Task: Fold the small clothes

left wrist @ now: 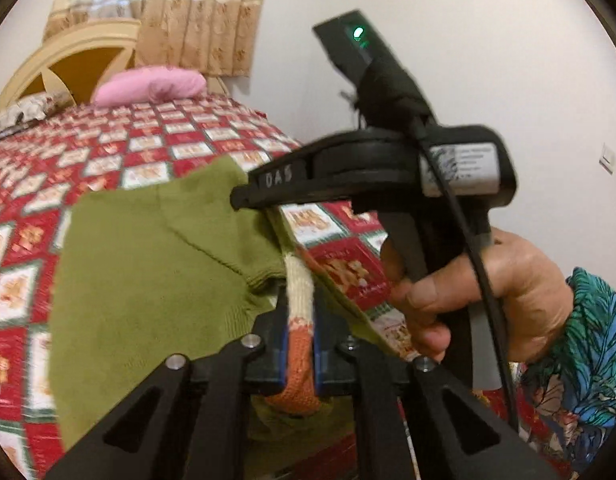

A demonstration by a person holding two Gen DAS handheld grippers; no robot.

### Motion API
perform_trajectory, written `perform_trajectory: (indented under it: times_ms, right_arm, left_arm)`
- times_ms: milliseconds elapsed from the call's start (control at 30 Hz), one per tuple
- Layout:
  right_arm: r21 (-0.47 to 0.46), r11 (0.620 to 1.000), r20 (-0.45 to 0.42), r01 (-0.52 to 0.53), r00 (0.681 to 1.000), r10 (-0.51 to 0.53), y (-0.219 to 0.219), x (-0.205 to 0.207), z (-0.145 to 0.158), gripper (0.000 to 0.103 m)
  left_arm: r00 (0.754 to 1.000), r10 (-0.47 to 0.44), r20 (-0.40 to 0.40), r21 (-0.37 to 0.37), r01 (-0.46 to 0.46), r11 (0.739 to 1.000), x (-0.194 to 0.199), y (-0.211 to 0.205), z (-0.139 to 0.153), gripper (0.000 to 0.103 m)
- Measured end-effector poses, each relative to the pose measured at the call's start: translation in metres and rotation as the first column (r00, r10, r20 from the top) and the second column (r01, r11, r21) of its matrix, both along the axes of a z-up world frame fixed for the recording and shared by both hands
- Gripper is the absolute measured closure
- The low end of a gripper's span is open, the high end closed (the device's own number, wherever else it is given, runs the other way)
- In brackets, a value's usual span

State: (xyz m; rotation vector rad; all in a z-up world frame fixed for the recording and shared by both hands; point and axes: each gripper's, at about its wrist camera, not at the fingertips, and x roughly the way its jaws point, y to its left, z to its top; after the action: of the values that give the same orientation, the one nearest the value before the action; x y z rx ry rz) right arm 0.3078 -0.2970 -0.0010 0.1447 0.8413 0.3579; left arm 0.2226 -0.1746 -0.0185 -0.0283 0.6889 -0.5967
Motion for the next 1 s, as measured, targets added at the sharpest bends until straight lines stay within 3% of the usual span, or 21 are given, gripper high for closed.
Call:
perform_trajectory:
  times_ms: [200, 333, 433, 500, 567, 633, 733, 800, 900, 1000]
  right_arm:
    - [0.012, 0.999, -0.048, 0.034, 0.998, -0.034, -0.024, 0.001, -0.036, 0.092]
    - [0.072, 0.996, -0.070, 0.056, 0.996, -0.051, -0.031, 0.006, -0.049, 0.092]
    - [0.117, 0.989, -0.097, 0.090, 0.992, -0.078, -0.039, 0.005, -0.047, 0.089]
    - [0.126, 0.982, -0.093, 0.138, 0.988, -0.127, -0.049, -0.009, -0.036, 0.079]
    - [0.105, 0.975, -0.046, 0.198, 0.980, -0.194, -0.058, -0.034, -0.019, 0.078]
    - [0.121, 0.969, -0.005, 0.216, 0.976, -0.217, -0.062, -0.063, -0.004, 0.078]
    - [0.180, 0.966, 0.009, 0.187, 0.981, -0.192, -0.055, -0.102, 0.008, 0.077]
    - [0.190, 0.969, 0.008, 0.155, 0.987, -0.160, -0.042, -0.125, 0.007, 0.064]
    - [0.139, 0.982, 0.012, 0.128, 0.991, -0.131, -0.013, -0.145, -0.001, 0.060]
    - [0.030, 0.995, 0.047, 0.092, 0.994, -0.094, 0.013, -0.153, -0.008, 0.060]
  left_arm:
    - [0.999, -0.027, -0.038, 0.017, 0.028, 0.999, 0.001, -0.019, -0.011, 0.094]
    - [0.996, -0.056, -0.073, 0.038, 0.059, 0.998, 0.002, -0.030, -0.015, 0.093]
    - [0.992, -0.083, -0.093, 0.004, 0.083, 0.997, -0.007, -0.018, -0.010, 0.079]
    - [0.993, -0.092, -0.070, 0.015, 0.093, 0.996, -0.023, -0.002, -0.005, 0.056]
    - [0.997, -0.066, -0.038, 0.009, 0.066, 0.998, -0.036, 0.017, 0.001, 0.041]
    - [0.998, -0.052, -0.022, -0.035, 0.051, 0.998, -0.055, 0.045, 0.007, 0.040]
    - [1.000, 0.005, -0.003, -0.026, -0.005, 1.000, -0.069, 0.078, 0.009, 0.040]
    - [0.998, 0.060, 0.005, 0.002, -0.060, 0.998, -0.072, 0.095, 0.008, 0.040]
    - [0.991, 0.130, -0.038, 0.001, -0.130, 0.992, -0.066, 0.115, 0.004, 0.040]
    - [0.984, 0.163, -0.070, -0.017, -0.165, 0.986, -0.062, 0.127, 0.001, 0.040]
